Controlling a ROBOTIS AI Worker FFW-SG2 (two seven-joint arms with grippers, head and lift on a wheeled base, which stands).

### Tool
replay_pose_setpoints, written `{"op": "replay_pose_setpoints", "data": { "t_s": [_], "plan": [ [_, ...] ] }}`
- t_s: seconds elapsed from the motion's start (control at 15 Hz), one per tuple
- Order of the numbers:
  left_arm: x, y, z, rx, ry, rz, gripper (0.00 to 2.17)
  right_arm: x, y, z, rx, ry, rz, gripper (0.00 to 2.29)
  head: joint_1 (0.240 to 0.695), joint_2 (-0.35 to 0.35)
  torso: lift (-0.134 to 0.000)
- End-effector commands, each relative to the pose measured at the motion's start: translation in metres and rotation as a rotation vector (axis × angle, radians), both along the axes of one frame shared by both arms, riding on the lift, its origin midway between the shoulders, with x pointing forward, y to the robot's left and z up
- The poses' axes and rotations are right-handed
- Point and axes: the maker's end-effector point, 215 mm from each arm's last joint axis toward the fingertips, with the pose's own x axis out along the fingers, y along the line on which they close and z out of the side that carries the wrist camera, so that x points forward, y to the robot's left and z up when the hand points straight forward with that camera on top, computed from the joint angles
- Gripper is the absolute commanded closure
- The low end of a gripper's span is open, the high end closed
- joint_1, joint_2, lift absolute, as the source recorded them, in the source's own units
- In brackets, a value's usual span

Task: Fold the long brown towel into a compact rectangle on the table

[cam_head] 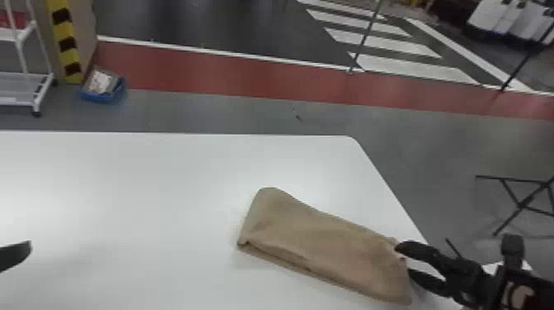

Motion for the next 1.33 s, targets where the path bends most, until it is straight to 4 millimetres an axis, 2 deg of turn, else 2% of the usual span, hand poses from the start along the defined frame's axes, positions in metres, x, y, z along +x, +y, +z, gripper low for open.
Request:
{"op": "replay_pose_setpoints", "data": {
  "t_s": [0.0,0.27,0.47,0.6,0.67,0.93,1.0,1.07,1.27],
  "plan": [
    [0.000,0.002,-0.001,0.000,0.002,0.002,0.09,0.007,0.008,-0.005,-0.023,0.028,0.032,0.29,0.695,-0.328,-0.125],
    [0.001,0.010,-0.003,-0.004,0.002,0.019,0.09,0.009,0.001,0.001,-0.063,0.037,0.048,0.31,0.695,-0.307,-0.125],
    [0.003,0.010,-0.004,-0.008,0.001,0.020,0.09,0.010,-0.004,0.005,-0.075,0.034,0.054,0.78,0.695,-0.307,-0.125],
    [0.003,0.010,-0.004,-0.007,0.000,0.018,0.09,0.010,-0.004,0.006,-0.075,0.033,0.056,1.18,0.695,-0.310,-0.125],
    [0.003,0.010,-0.004,-0.007,-0.002,0.018,0.09,0.010,-0.004,0.006,-0.075,0.034,0.058,1.21,0.695,-0.311,-0.125],
    [0.003,0.010,-0.004,-0.009,-0.001,0.017,0.09,0.012,-0.004,0.009,-0.078,0.028,0.070,1.20,0.695,-0.312,-0.125],
    [0.003,0.009,-0.004,-0.011,-0.001,0.015,0.09,0.012,-0.005,0.010,-0.073,0.022,0.066,0.79,0.695,-0.311,-0.125],
    [0.003,0.009,-0.004,-0.011,-0.001,0.015,0.09,0.012,-0.007,0.013,-0.072,0.014,0.061,0.47,0.695,-0.311,-0.125],
    [0.003,0.011,-0.004,-0.008,-0.001,0.017,0.09,0.010,-0.021,0.020,-0.103,0.020,0.057,0.45,0.695,-0.318,-0.125]
  ]
}}
